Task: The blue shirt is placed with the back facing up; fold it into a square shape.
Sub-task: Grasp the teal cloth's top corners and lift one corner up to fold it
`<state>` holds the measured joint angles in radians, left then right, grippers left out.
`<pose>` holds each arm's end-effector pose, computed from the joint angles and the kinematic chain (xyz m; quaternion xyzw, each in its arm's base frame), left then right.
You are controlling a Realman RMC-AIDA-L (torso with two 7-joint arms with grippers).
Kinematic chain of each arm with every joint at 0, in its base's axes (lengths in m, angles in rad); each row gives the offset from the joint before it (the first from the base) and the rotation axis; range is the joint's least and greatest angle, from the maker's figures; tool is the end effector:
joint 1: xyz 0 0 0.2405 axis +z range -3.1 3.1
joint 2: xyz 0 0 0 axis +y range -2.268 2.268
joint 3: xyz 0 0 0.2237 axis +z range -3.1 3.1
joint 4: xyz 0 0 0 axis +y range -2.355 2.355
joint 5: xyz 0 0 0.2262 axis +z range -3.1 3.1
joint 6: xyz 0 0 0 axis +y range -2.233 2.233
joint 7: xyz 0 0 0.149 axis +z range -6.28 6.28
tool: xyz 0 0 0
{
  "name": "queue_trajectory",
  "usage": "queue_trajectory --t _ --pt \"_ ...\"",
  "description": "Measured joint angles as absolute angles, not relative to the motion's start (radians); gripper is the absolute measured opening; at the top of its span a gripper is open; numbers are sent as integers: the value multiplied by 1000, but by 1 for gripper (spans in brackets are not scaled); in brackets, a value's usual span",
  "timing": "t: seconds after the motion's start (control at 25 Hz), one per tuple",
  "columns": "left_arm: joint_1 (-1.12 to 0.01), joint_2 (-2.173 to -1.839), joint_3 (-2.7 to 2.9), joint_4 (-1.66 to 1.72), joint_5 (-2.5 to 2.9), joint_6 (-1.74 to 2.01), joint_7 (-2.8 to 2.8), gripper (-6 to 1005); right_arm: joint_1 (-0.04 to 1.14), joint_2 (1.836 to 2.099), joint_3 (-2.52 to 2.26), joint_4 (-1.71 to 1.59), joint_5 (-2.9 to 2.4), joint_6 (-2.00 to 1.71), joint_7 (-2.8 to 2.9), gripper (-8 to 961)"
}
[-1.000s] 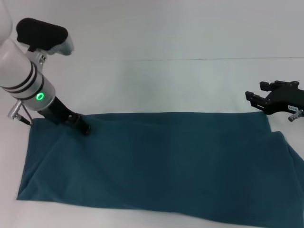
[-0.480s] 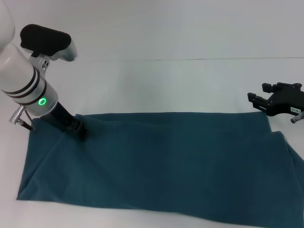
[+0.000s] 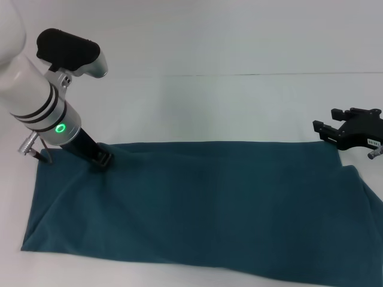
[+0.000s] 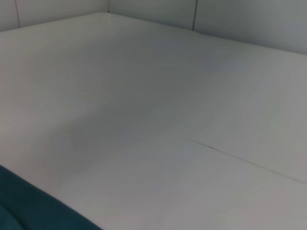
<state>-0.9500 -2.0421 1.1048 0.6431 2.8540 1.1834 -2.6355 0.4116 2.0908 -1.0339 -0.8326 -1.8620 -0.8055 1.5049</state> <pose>-0.2120 0.4243 -0.0054 -0.8403 -0.4299 0.2067 0.2576 0.2863 0.3914 0.0300 -0.8717 0.2622 0.0983 0.4021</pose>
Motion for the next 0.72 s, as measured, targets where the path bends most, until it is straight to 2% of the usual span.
queue_trajectory --t 0.16,0.36,0.72 --pt "-954 -2044 1102 651 2848 1195 -2632 253 409 2091 -1029 -835 -1860 -809 1505 513" --pt "-958 -2044 1101 652 2846 1211 -2626 45 409 2092 -1022 -834 -1859 -817 1505 512" --pt "-939 -2051 1107 701 2855 1218 -2624 21 405 2092 -1017 -835 -1859 -826 1505 512"
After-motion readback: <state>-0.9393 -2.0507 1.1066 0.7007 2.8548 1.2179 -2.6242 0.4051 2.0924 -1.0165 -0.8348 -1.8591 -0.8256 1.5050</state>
